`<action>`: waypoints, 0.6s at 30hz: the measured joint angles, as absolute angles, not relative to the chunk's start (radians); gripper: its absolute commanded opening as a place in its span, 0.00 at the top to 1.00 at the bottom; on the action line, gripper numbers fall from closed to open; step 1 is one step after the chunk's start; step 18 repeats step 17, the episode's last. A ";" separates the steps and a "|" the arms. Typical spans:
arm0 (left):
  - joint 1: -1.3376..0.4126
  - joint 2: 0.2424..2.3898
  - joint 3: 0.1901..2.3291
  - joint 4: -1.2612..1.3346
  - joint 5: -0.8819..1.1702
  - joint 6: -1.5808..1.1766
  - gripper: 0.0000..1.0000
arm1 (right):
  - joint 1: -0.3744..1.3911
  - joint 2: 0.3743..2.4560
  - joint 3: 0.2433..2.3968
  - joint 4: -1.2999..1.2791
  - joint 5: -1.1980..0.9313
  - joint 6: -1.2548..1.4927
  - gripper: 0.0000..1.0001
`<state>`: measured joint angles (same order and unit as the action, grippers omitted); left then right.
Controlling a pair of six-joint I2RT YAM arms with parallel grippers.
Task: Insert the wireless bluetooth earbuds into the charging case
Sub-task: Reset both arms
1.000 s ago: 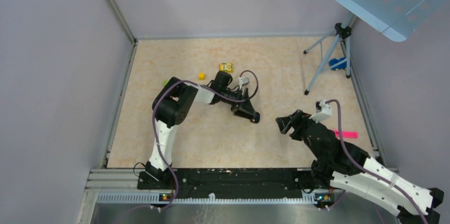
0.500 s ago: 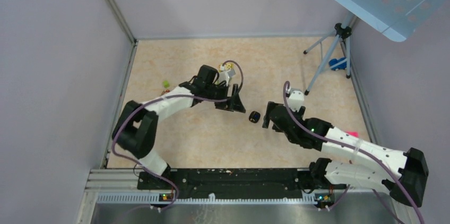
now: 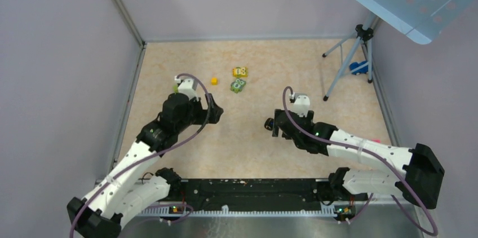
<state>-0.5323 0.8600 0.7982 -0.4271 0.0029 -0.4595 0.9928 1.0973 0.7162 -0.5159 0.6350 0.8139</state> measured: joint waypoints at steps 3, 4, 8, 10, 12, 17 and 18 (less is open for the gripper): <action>-0.532 0.760 0.706 -0.427 -0.086 -0.486 0.01 | 0.993 1.111 0.716 -0.511 0.630 0.813 0.13; -0.532 0.739 0.687 -0.429 -0.104 -0.489 0.01 | 0.993 1.111 0.716 -0.509 0.629 0.813 0.13; -0.532 0.694 0.660 -0.430 -0.158 -0.490 0.01 | 0.993 1.111 0.713 -0.492 0.625 0.813 0.13; -0.532 0.686 0.660 -0.431 -0.203 -0.498 0.01 | 0.993 1.110 0.711 -0.482 0.623 0.813 0.13; -0.532 0.683 0.660 -0.437 -0.251 -0.508 0.01 | 0.993 1.110 0.707 -0.471 0.622 0.813 0.14; -0.532 0.683 0.660 -0.457 -0.322 -0.523 0.01 | 0.993 1.107 0.696 -0.453 0.616 0.814 0.16; -0.532 0.683 0.660 -0.457 -0.322 -0.523 0.01 | 0.993 1.107 0.696 -0.453 0.616 0.814 0.16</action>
